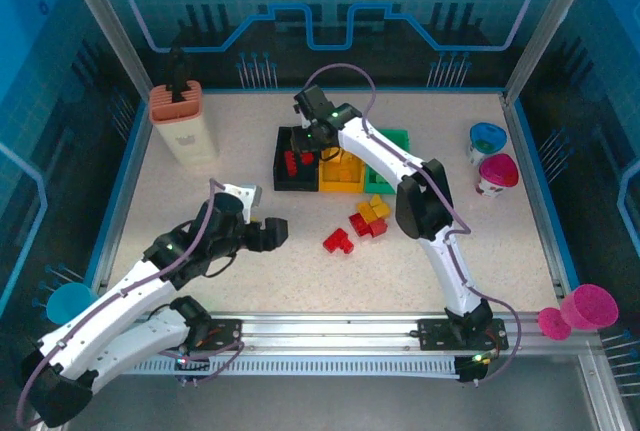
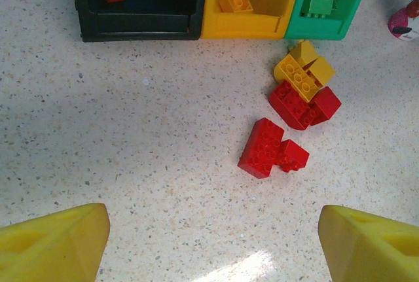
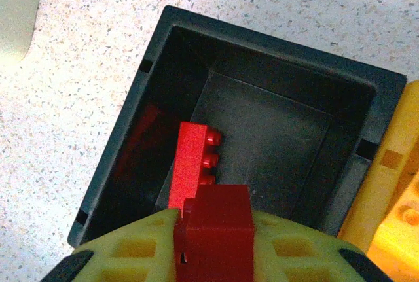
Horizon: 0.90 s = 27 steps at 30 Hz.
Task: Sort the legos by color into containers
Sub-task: Place the lego in the container, then pick up the lego from the center of the table.
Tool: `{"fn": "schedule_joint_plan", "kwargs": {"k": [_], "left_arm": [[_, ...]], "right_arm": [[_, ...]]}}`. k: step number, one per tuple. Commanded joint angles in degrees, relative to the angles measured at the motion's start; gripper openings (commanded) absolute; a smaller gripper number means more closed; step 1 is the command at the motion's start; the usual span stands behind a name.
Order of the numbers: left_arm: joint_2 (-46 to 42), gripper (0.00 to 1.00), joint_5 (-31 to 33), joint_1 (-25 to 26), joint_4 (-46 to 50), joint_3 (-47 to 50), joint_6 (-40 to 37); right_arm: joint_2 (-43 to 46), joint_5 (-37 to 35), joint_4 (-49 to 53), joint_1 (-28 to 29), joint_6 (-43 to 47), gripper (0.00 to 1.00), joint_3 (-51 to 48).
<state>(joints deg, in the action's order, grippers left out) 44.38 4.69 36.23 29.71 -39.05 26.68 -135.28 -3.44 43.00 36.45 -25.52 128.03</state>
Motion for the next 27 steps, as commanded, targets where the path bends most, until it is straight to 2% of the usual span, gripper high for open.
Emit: {"fn": "schedule_joint_plan", "kwargs": {"k": [1, 2, 3, 7, 16, 27], "left_arm": [[-0.48, 0.84, 0.77, 0.81, 1.06, -0.29, 0.58], [-0.33, 0.84, 0.80, 0.99, 1.13, -0.54, 0.60], [-0.22, 0.84, 0.61, 1.13, 1.14, -0.63, 0.42], [2.48, 0.84, 1.61, 2.86, 2.67, -1.94, -1.06], [10.73, 0.84, -1.16, 8.00, 0.11, -3.07, -3.49], [28.38, 0.85, -4.14, 14.76, -2.10, -8.71, -9.56]], "right_arm": [[-0.78, 1.86, 1.97, -1.04, -0.70, 0.39, 3.15], [-0.49, 1.82, 2.29, -1.03, -0.63, 0.46, 3.43], [0.04, 1.86, 2.48, -1.03, -0.51, 0.48, 3.34], [5.13, 0.17, 1.68, -0.63, -0.25, 0.51, -0.50], [23.12, 0.46, -8.68, -0.28, -0.41, 0.55, -22.45], [38.76, -0.50, -15.53, -1.61, -1.00, 0.57, -43.64]]}}
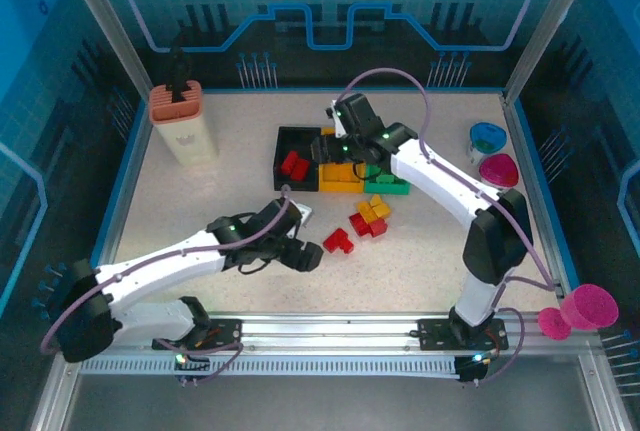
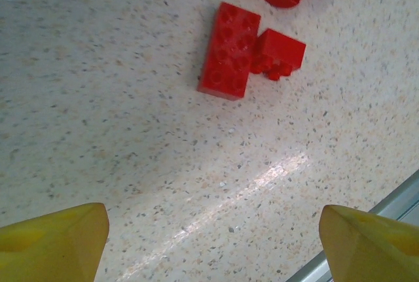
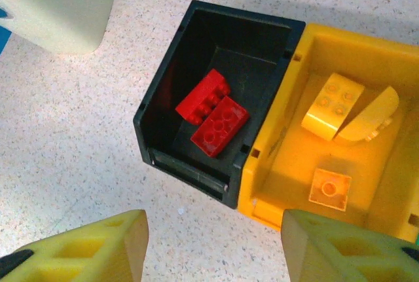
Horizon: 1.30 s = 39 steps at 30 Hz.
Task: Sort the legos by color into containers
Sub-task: Pick up the lego from the center of the table.
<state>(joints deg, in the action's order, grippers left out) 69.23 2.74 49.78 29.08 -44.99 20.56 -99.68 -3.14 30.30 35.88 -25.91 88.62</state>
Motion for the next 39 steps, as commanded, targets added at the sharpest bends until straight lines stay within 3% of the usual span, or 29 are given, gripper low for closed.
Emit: {"fn": "schedule_joint_plan", "kwargs": {"k": [1, 6, 14, 29, 35, 39], "left_arm": [[5.71, 0.85, -2.43, 1.63, -1.44, -3.72, -4.45], [17.89, 0.82, 0.96, 2.96, 1.62, -10.19, -7.55], [25.03, 0.72, 4.11, 3.05, 3.31, -15.37, -11.27], [36.85, 0.68, 7.54, 2.96, 5.99, -23.62, -14.40], [39.73, 0.61, 8.39, 2.61, 6.43, -25.45, -15.11], [40.37, 0.49, 8.24, 2.10, 5.44, -25.09, -15.03]], "right_arm": [[4.17, -0.73, -3.34, -1.16, -0.96, 0.57, -5.81], [10.73, -0.63, -8.28, -1.66, -3.16, 0.57, -17.57], [17.76, 0.31, -10.76, -4.92, -4.91, 0.57, -29.32], [22.90, 1.71, -12.29, -8.26, -5.67, 0.57, -36.90], [24.41, 1.98, -12.78, -9.32, -6.12, 0.57, -39.65], [24.75, 2.17, -12.86, -9.77, -6.35, 0.56, -40.36]]}}
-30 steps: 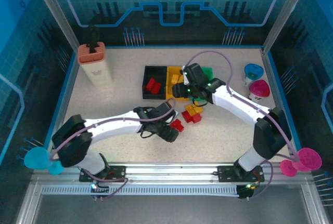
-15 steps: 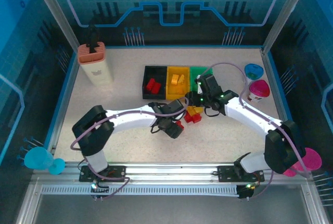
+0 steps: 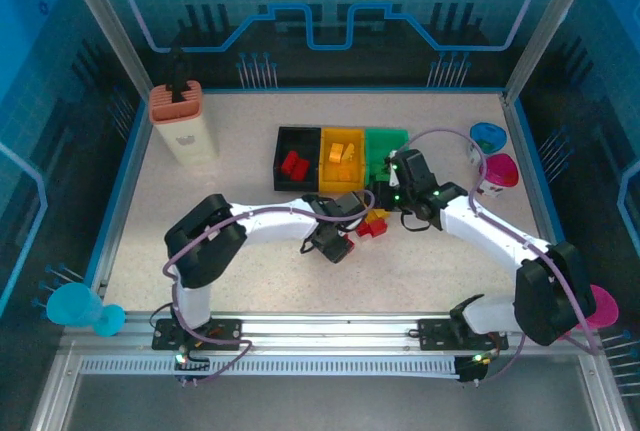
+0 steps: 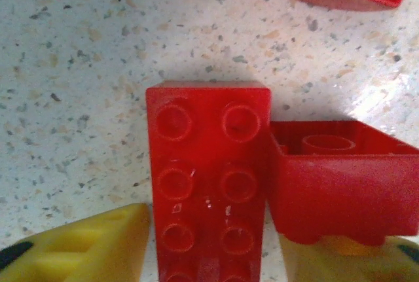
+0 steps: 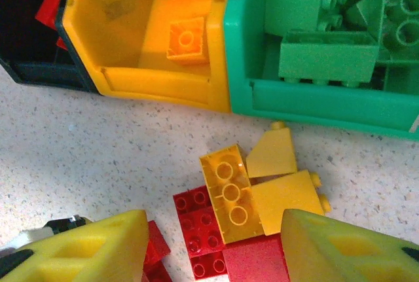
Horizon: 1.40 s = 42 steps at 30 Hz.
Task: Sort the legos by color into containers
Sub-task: Pick up the lego from the center of the table, then place the lego in the container.
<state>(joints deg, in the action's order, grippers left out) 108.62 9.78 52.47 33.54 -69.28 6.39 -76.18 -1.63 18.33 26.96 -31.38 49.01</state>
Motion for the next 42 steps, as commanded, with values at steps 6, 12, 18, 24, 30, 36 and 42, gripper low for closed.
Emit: {"fn": "schedule_joint_plan", "kwargs": {"k": [6, 12, 18, 24, 30, 36, 42], "left_arm": [[-1.61, 0.33, 2.18, -1.57, 1.29, 0.22, -0.90], [-8.67, 0.31, 0.61, -4.60, 0.63, 2.58, 0.01], [-17.93, 0.29, -5.66, -12.03, -5.20, 8.12, 5.38], [-23.00, 0.28, -3.47, -19.69, -6.54, 7.72, 9.00], [-20.88, 0.28, -3.29, -25.31, -10.07, 4.64, 10.70], [-13.02, 0.28, -2.79, -27.08, -8.55, -3.89, 8.65], [-5.71, 0.31, -3.15, -28.38, -6.65, -10.74, 8.06]], "right_arm": [[1.48, 0.68, -0.84, -0.97, -1.14, 0.56, -0.83], [1.55, 1.17, -1.43, -0.97, -1.92, 0.56, -1.68], [2.55, 1.52, -1.95, -1.00, -2.55, 0.56, -2.96], [3.55, 1.63, -1.98, -0.51, -2.73, 0.57, -4.78], [5.16, 1.54, -2.24, 0.09, -3.23, 0.57, -6.38], [6.87, -0.38, -0.59, 2.53, -2.57, 0.58, -6.34], [9.22, -1.52, -0.14, 3.99, -2.64, 0.59, -7.87]]}}
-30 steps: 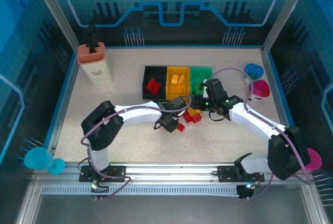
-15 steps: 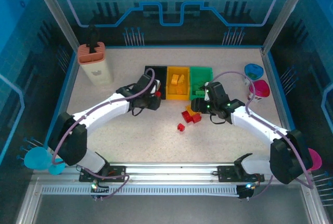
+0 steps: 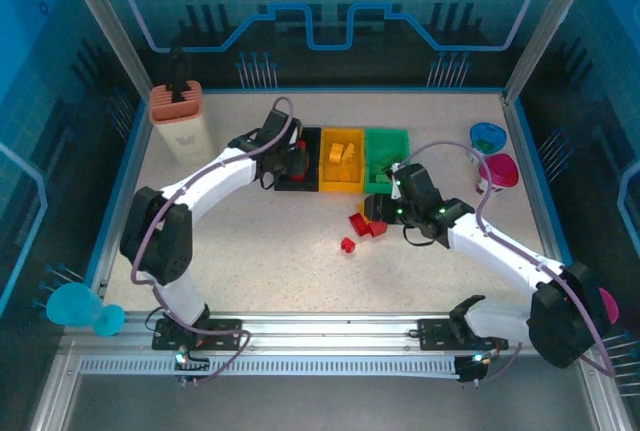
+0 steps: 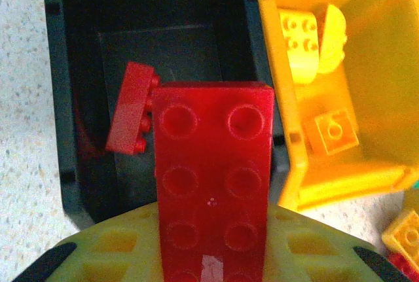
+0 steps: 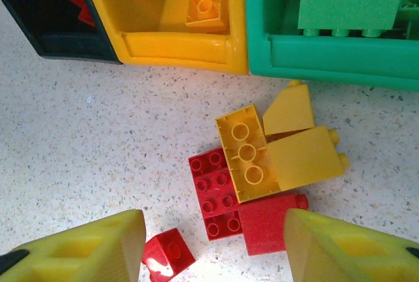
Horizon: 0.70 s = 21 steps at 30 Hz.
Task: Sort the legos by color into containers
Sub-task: Place the lego in the container.
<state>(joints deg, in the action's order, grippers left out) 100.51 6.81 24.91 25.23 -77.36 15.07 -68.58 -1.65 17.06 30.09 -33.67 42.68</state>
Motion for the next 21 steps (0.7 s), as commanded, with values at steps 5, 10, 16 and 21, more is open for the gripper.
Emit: {"fn": "schedule_joint_plan", "kwargs": {"k": [5, 10, 16, 21], "left_arm": [[4.47, 0.41, -0.31, -1.37, -0.21, -4.42, -1.27], [3.35, 0.77, -3.14, -1.46, -0.13, -5.78, -1.58], [-6.99, 0.78, -5.13, -1.28, -2.94, 0.86, 0.21], [-16.21, 0.77, -5.73, -1.07, -3.27, 7.42, 0.30]], "right_arm": [[2.85, -1.76, 0.78, 1.72, -0.69, 0.58, -2.72], [2.57, -1.59, 1.19, 2.38, -0.01, 0.59, -2.20], [0.43, -2.80, 5.21, 3.86, 4.13, 0.60, 0.72], [-2.59, 0.78, 6.85, 6.60, 9.18, 0.64, 3.07]]}}
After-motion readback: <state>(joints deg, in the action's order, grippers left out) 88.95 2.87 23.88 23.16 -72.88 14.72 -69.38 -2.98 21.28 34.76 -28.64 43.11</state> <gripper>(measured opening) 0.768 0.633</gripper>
